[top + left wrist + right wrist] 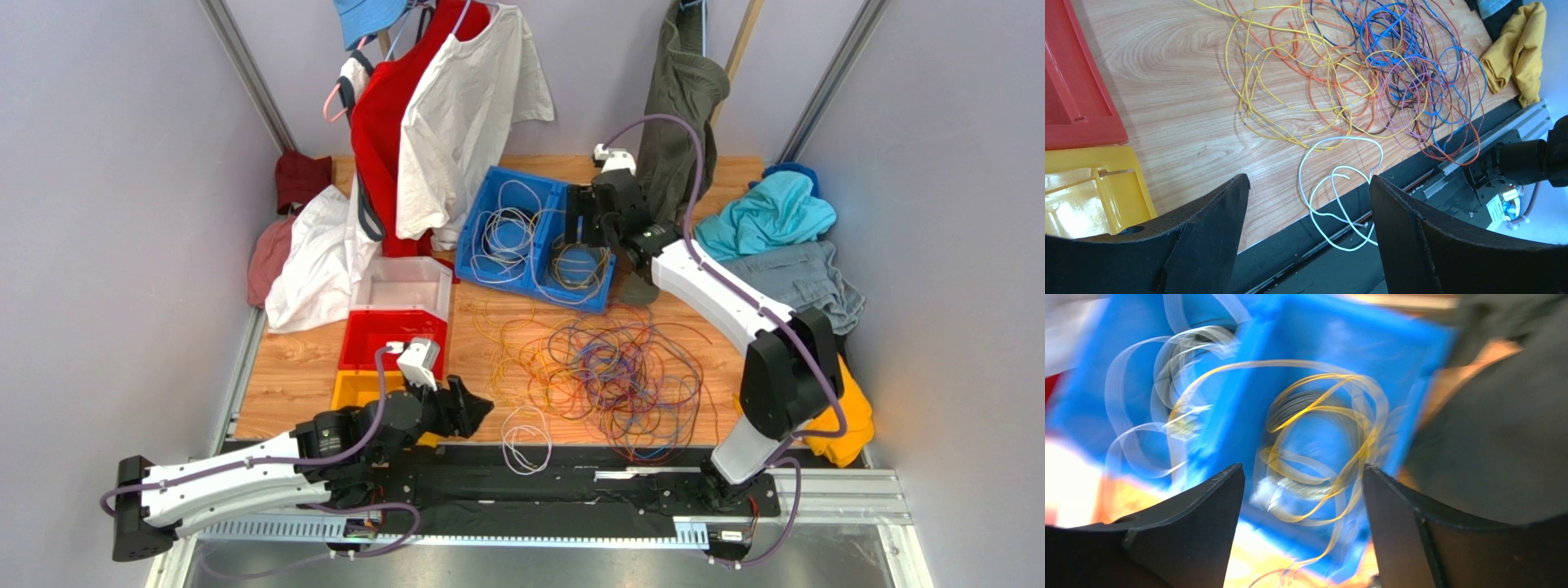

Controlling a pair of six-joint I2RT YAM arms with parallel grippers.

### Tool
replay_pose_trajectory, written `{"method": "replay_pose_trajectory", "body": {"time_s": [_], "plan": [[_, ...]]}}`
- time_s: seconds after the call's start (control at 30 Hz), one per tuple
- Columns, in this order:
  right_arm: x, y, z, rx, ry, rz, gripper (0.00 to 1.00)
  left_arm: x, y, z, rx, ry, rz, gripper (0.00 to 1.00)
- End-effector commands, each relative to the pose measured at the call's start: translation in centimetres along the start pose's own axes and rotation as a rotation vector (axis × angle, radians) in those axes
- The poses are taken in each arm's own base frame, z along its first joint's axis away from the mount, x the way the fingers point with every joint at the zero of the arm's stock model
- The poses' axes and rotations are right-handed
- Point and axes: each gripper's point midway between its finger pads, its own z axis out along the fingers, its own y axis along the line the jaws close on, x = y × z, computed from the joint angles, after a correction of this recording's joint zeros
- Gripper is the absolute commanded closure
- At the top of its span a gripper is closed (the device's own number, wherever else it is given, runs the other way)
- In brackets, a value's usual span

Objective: Untangle the cables

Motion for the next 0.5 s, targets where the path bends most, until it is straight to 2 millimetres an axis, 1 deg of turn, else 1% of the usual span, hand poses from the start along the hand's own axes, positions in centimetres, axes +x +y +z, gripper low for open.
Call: {"method": "replay_pose_trajectory", "body": {"time_s": [0.0, 0.03, 0.07, 0.17, 0.2, 0.23, 0.3, 0.33, 0.47], "plan": [[-1.0, 7.3, -2.7, -0.277, -0.055, 0.042, 0.20, -1.4, -1.7, -0.1, 0.038, -0.026, -0.033, 0.19], [0.0, 8.5, -2.7, -0.297, -0.036, 0.021, 0.16, -1.3, -1.8, -0.1, 0.041, -0.020, -0.035, 0.19], [0.5, 8.9, -2.7, -0.300, -0.033, 0.008, 0.13, -1.3, -1.9, -0.1, 0.043, -0.018, -0.035, 0.19], [2.5, 10.5, -2.5, -0.332, 0.000, -0.025, 0.13, -1.1, -1.8, 0.0, 0.040, -0.009, -0.036, 0.19], [2.9, 10.7, -2.3, -0.335, 0.010, -0.027, 0.13, -1.1, -1.7, 0.1, 0.035, -0.010, -0.037, 0.19], [3.9, 11.2, -1.9, -0.337, 0.028, -0.040, 0.14, -1.0, -1.7, 0.1, 0.035, -0.007, -0.035, 0.19], [4.6, 11.4, -1.2, -0.328, 0.039, -0.052, 0.15, -1.0, -1.7, 0.1, 0.035, -0.008, -0.039, 0.19], [5.1, 11.5, -0.6, -0.319, 0.051, -0.059, 0.16, -0.9, -1.6, 0.1, 0.031, -0.005, -0.038, 0.19], [5.9, 11.0, 1.0, -0.265, 0.063, -0.076, 0.20, -0.7, -1.3, 0.0, 0.020, 0.002, -0.033, 0.19]]}}
